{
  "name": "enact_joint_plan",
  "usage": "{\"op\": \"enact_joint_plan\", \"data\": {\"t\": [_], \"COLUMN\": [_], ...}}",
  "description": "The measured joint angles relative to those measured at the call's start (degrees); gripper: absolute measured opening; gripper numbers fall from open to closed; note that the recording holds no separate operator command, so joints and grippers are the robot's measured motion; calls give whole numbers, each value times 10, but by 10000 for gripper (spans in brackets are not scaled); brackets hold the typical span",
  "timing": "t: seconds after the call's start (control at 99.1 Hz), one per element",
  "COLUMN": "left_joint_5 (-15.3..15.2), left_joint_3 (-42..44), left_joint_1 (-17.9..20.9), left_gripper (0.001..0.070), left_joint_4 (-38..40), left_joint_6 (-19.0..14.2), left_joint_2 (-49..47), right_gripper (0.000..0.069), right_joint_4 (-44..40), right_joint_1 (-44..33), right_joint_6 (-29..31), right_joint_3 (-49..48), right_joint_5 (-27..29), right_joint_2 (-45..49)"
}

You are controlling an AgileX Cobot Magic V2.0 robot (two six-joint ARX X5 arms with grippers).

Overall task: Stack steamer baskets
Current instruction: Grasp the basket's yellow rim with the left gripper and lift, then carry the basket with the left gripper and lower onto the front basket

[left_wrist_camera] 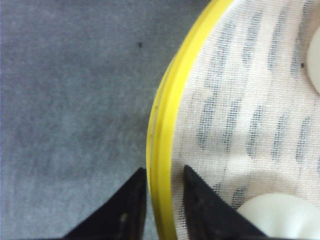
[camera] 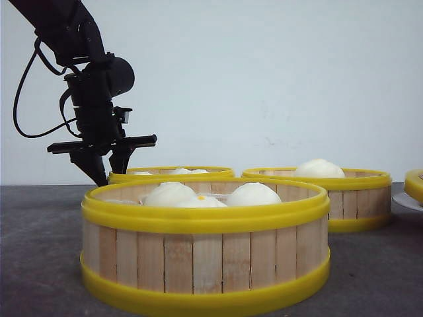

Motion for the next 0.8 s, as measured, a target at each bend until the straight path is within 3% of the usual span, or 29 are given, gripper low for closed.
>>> {"op": "enact_joint_plan", "data": {"t": [0.121, 0.343, 0.605, 0.726, 0.797], "left_joint_5": [-8, -3, 40, 76, 82], "left_joint_3": [15, 70, 174, 182, 182], "left_joint_1": [2, 3, 4, 9, 9], "left_gripper": [36, 26, 26, 26, 26], "left_joint_4": [-8, -43, -119, -147, -160], "left_joint_6": [-1, 3, 24, 32, 37], "left_joint_2": [3, 5, 4, -25, -57], "right_gripper": [452, 452, 452, 452, 452], "right_joint_4": [-10, -14, -16, -17, -17], "right_joint_1": [0, 0, 0, 0, 0], "right_joint_6": [-2, -2, -2, -2, -2], "right_joint_3": [0, 0, 0, 0, 0], "right_joint_5": [0, 0, 0, 0, 0], "right_joint_2": [1, 1, 1, 1, 1]}}
